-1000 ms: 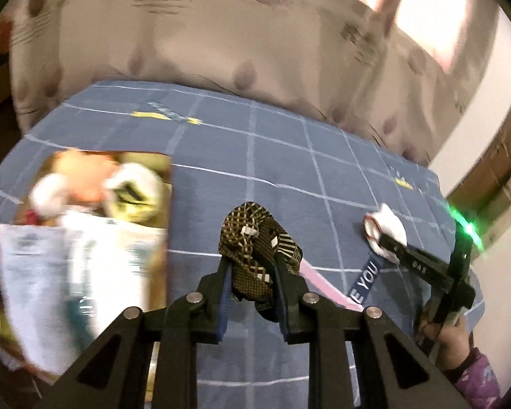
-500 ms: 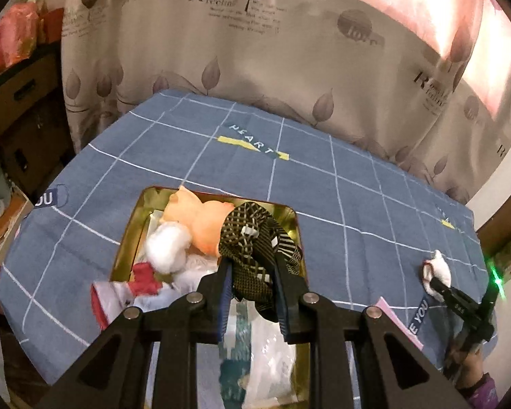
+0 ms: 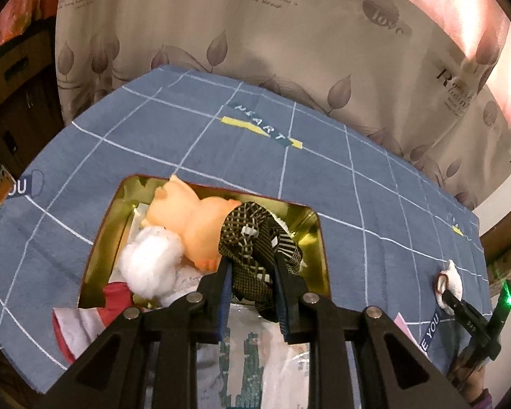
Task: Organize soft objects
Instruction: 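Carry the brown slipper over the tray with the left tool and release it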
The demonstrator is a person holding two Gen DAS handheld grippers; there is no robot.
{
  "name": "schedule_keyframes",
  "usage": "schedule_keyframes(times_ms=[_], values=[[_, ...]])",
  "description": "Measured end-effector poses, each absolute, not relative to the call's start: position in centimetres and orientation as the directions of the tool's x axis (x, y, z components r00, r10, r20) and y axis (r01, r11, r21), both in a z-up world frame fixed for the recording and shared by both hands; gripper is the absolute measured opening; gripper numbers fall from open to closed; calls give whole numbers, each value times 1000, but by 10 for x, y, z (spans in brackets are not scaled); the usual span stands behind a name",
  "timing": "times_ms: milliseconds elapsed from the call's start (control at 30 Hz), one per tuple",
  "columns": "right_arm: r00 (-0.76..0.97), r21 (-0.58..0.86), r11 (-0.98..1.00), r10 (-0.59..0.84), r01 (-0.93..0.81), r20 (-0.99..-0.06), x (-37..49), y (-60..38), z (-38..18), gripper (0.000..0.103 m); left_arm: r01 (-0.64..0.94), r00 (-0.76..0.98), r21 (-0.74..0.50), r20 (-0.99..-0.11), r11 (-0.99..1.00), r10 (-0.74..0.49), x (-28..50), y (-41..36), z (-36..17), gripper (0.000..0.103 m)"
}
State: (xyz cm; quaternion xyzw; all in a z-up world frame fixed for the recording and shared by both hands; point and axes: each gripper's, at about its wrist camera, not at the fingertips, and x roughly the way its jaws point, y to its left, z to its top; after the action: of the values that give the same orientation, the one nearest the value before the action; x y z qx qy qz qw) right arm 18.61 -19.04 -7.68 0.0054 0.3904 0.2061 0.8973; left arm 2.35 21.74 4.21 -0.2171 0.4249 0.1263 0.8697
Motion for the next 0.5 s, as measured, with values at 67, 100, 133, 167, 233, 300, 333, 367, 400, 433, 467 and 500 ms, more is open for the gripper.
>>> schedule_keyframes(times_ms=[67,100,133,167,233,300,333,367,400,433,467,500], values=[[610,171,915,375,-366,-698,186,-190,-77,34,-407,596,-276,-803,871,24,26,220,37,23],[610,170,915,374,-366,-698,186,-191,-77,35,-409,590,-280,-807,868,18,26,221,34,23],[610,170,915,373,-366,-698,186,-191,-77,35,-414,586,-284,-811,865,14,27,222,32,24],[610,170,915,374,-366,-698,186,-190,-77,35,-414,583,-287,-812,864,10,27,223,29,25],[611,168,915,372,-366,-699,186,-191,-78,35,-408,574,-283,-819,868,3,29,223,26,32],[611,167,916,372,-366,-699,187,-191,-78,35,-398,571,-289,-821,871,-11,31,222,24,34],[610,167,916,372,-366,-699,187,-192,-78,35,-394,571,-287,-821,873,-12,32,222,24,37],[611,167,916,371,-365,-699,187,-191,-78,35,-392,572,-284,-821,875,-11,32,221,24,38],[610,168,916,372,-365,-699,187,-191,-78,35,-390,571,-283,-821,876,-11,32,221,24,41],[610,169,915,373,-365,-699,187,-191,-78,35,-385,563,-278,-826,880,-15,33,220,24,43],[611,167,916,371,-365,-699,186,-190,-78,35,-384,555,-269,-832,883,-12,34,218,25,44],[611,166,916,371,-365,-700,187,-190,-78,35,-386,547,-259,-837,885,-6,34,217,25,45]])
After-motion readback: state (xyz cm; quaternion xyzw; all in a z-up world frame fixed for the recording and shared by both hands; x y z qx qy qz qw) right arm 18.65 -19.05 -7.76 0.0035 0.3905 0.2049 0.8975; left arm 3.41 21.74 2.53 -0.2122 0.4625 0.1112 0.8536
